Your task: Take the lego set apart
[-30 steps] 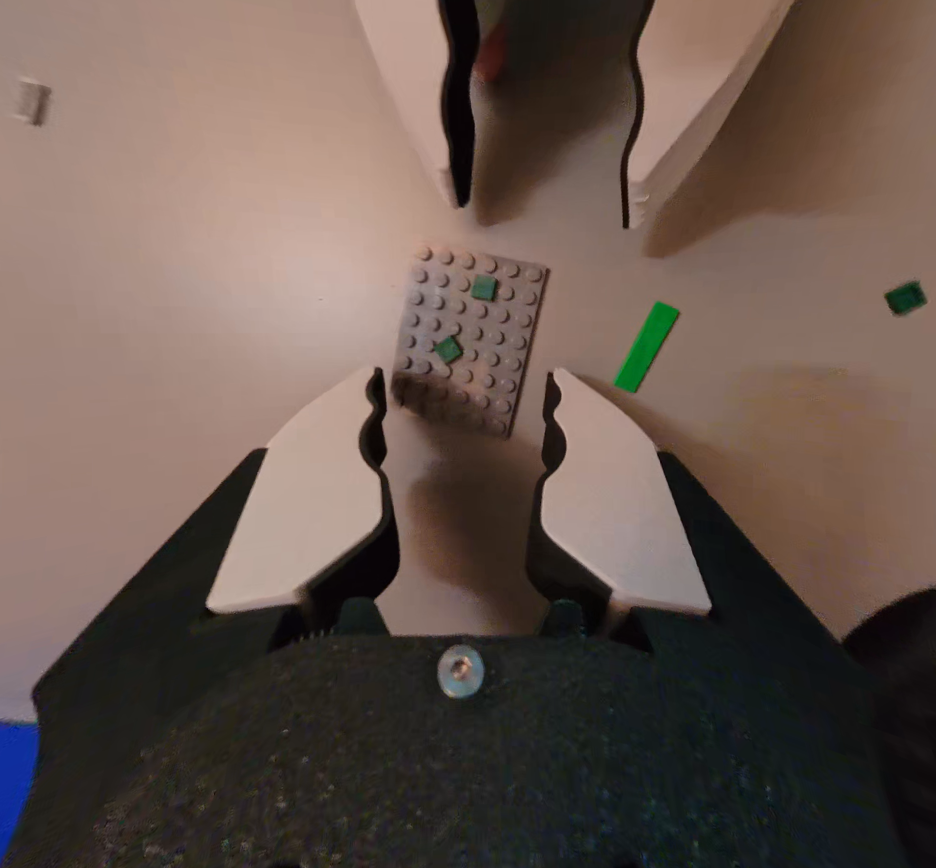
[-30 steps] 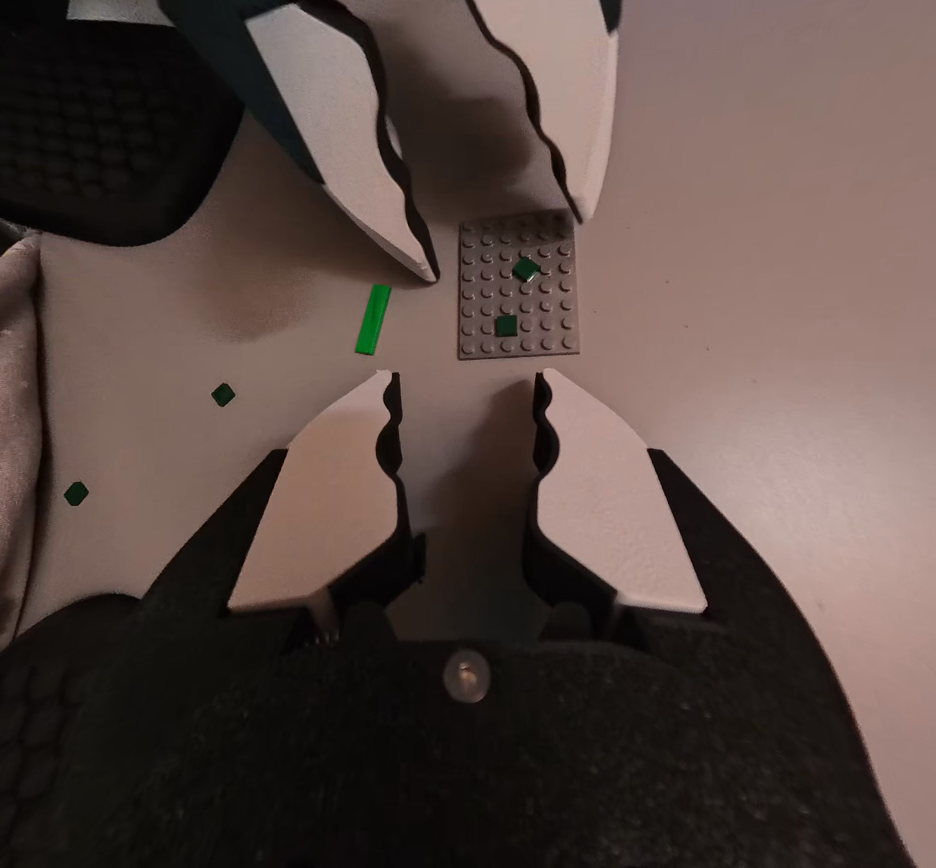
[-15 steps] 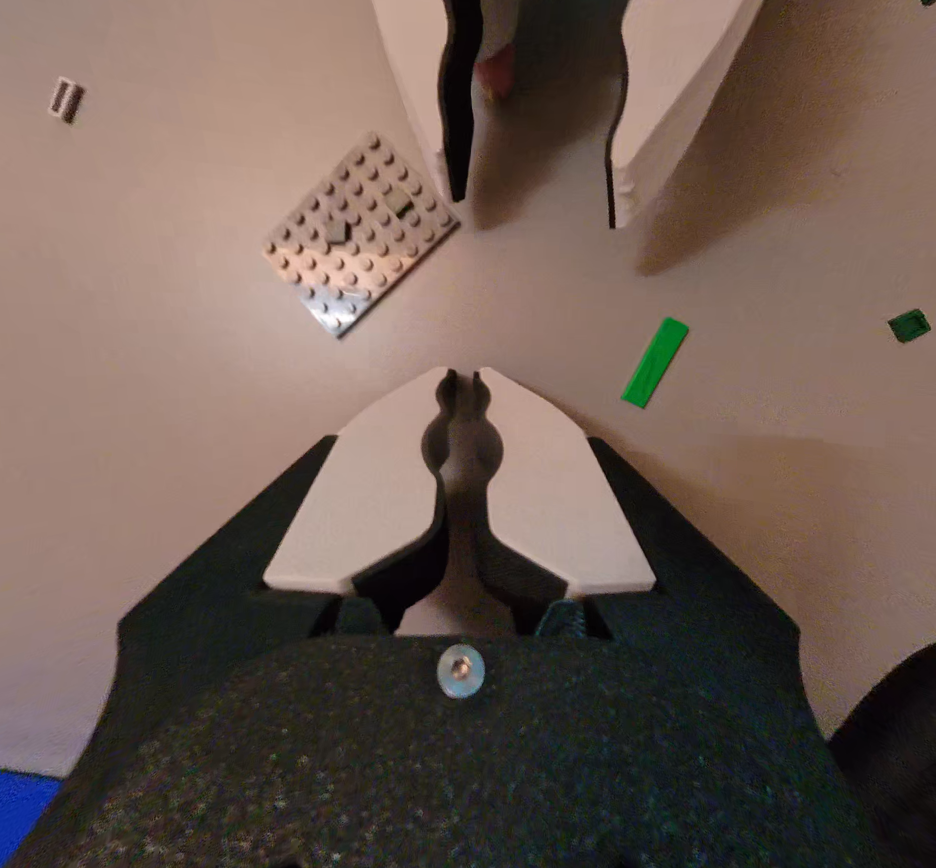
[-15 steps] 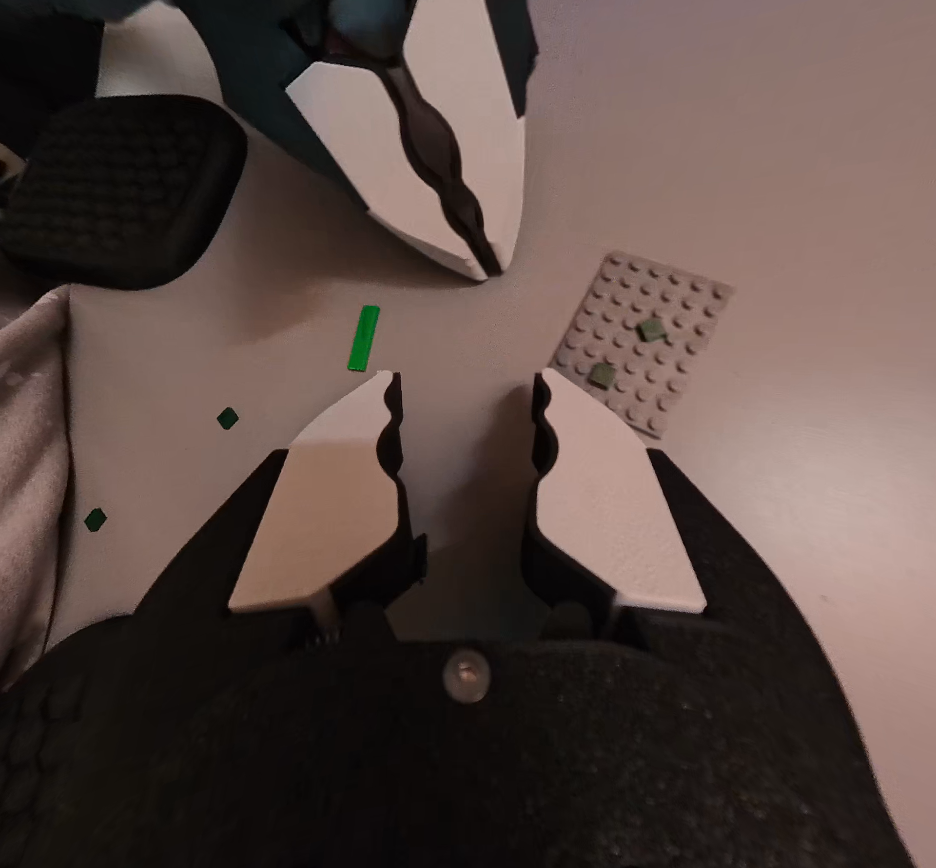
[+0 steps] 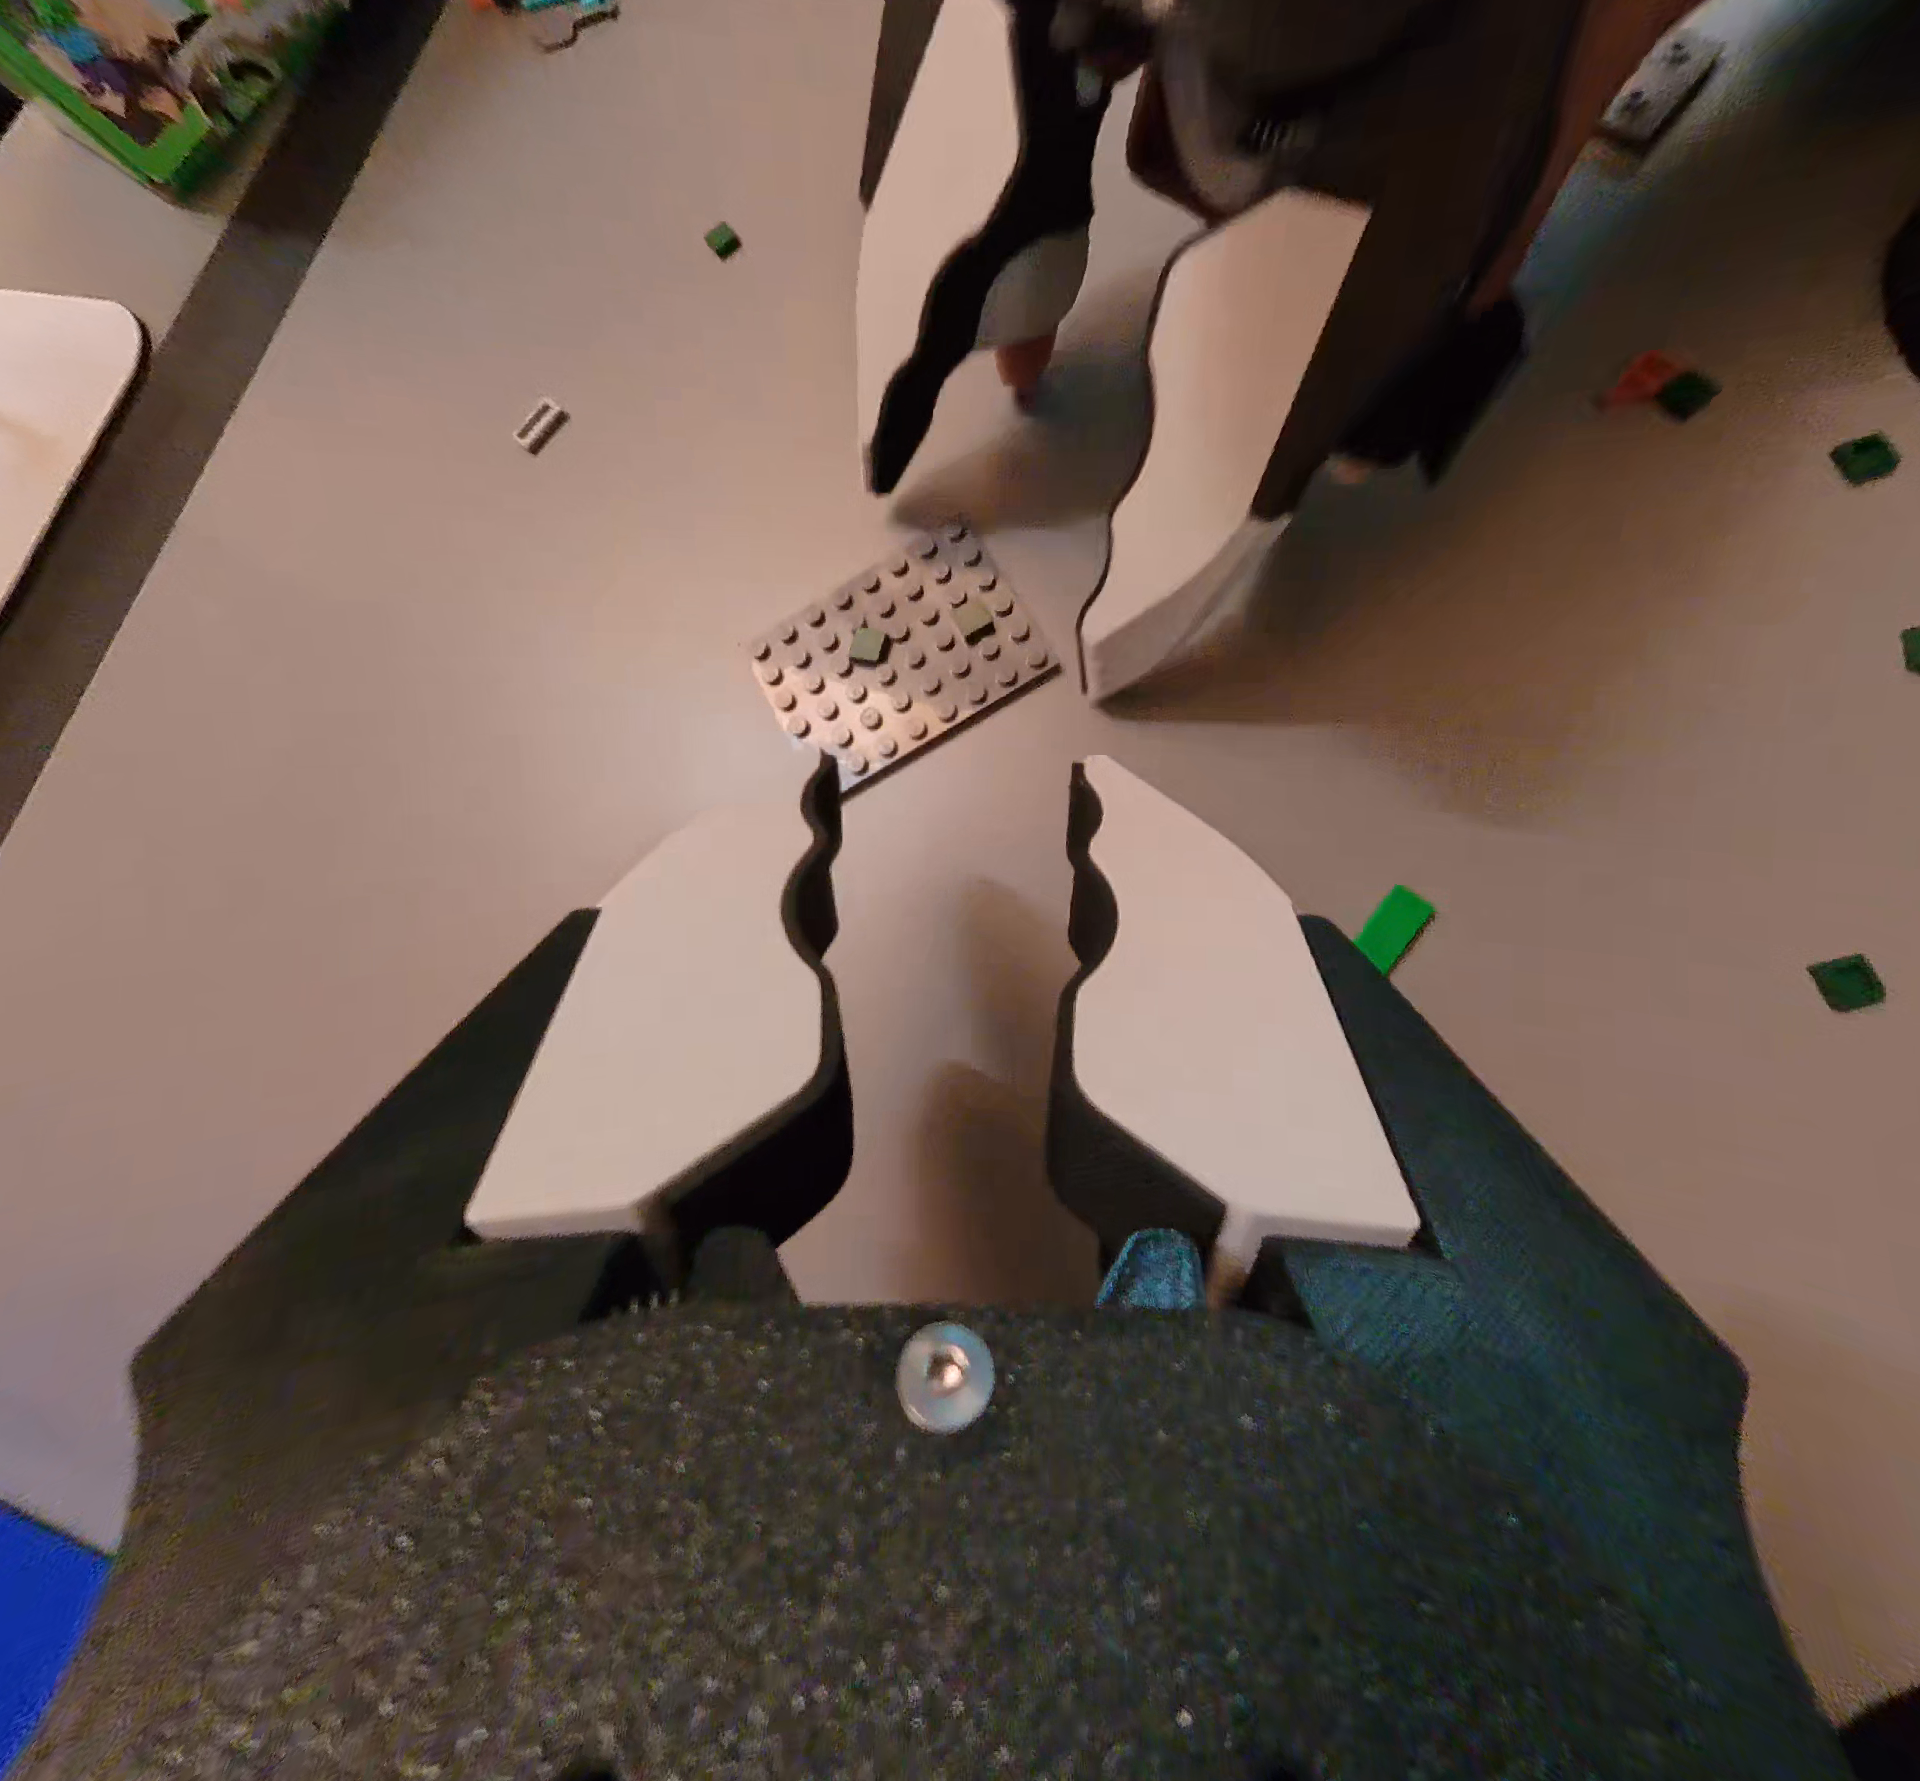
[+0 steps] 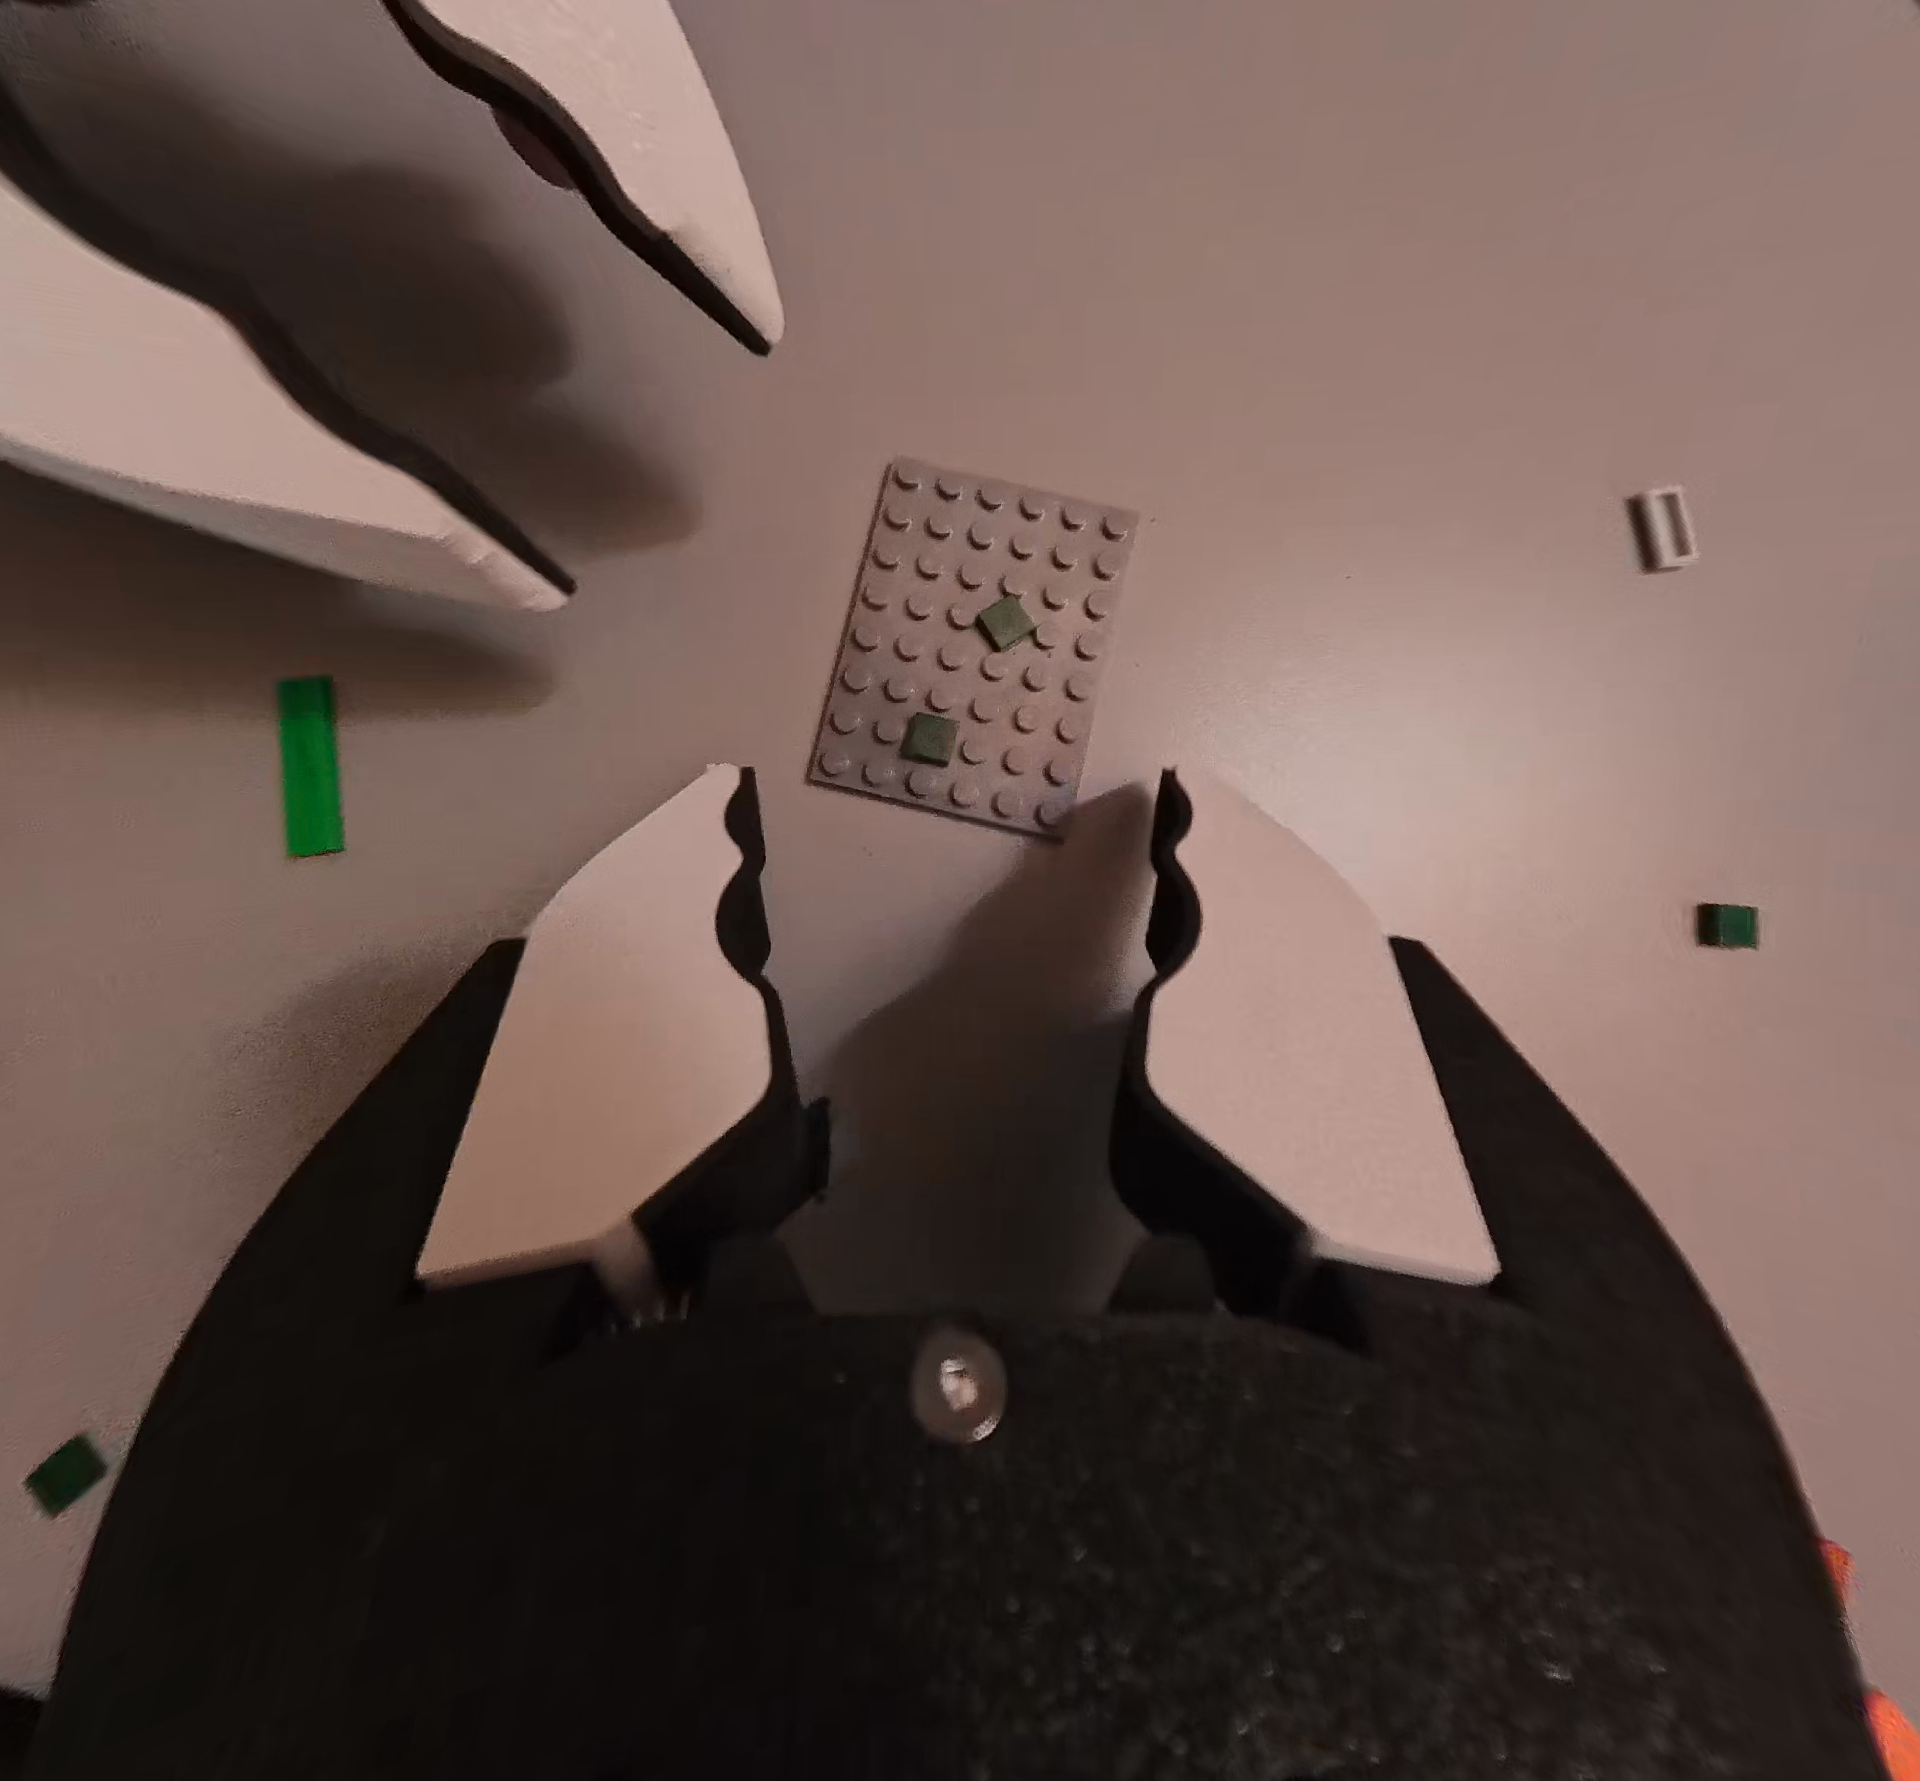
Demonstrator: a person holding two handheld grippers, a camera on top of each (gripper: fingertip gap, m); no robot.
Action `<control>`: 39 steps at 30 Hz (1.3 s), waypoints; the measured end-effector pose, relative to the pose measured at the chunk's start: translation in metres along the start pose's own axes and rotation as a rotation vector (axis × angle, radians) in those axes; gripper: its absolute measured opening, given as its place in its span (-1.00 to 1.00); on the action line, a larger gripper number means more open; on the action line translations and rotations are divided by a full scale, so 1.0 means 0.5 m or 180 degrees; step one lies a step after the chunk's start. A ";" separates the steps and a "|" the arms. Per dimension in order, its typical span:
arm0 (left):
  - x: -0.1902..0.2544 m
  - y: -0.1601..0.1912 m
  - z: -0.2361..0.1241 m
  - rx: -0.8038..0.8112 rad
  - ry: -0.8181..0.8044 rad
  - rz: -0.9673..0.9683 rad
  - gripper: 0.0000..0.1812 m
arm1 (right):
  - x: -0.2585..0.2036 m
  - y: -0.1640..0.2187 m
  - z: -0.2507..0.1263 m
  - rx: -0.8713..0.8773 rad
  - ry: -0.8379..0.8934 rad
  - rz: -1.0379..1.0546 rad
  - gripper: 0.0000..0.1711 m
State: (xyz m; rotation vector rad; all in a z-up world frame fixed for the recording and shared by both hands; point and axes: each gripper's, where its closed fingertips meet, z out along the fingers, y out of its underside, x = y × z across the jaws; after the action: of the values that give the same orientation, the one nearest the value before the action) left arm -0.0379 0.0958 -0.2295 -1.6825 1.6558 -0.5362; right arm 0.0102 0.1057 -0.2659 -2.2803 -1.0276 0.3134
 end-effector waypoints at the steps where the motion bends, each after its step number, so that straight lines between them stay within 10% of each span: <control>1: 0.002 -0.004 -0.001 0.0048 -0.0021 -0.0009 -0.54 | 0.000 -0.001 0.006 -0.0055 0.0023 -0.0013 -0.16; 15: -0.004 0.018 -0.031 0.0135 0.0012 -0.0160 -0.46 | -0.038 -0.018 -0.001 0.0086 -0.0532 -0.0731 -0.41; 21: 0.050 -0.006 -0.033 0.0531 0.1145 -0.1190 -0.35 | -0.095 -0.033 -0.074 0.0425 -0.0675 -0.1710 -0.41; 27: 0.073 -0.045 -0.035 0.0848 0.1770 -0.1872 -0.75 | -0.119 -0.044 -0.134 0.0465 -0.0597 -0.2326 -0.41; 39: 0.028 -0.157 -0.154 0.2581 0.3020 -0.3064 -0.95 | -0.121 -0.136 -0.192 0.2513 -0.0177 -0.1126 -0.25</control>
State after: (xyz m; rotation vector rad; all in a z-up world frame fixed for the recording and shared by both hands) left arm -0.0380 0.0620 -0.1240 -1.5130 0.7137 -2.3625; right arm -0.0284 0.0540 -0.1504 -1.3705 -1.0658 0.5223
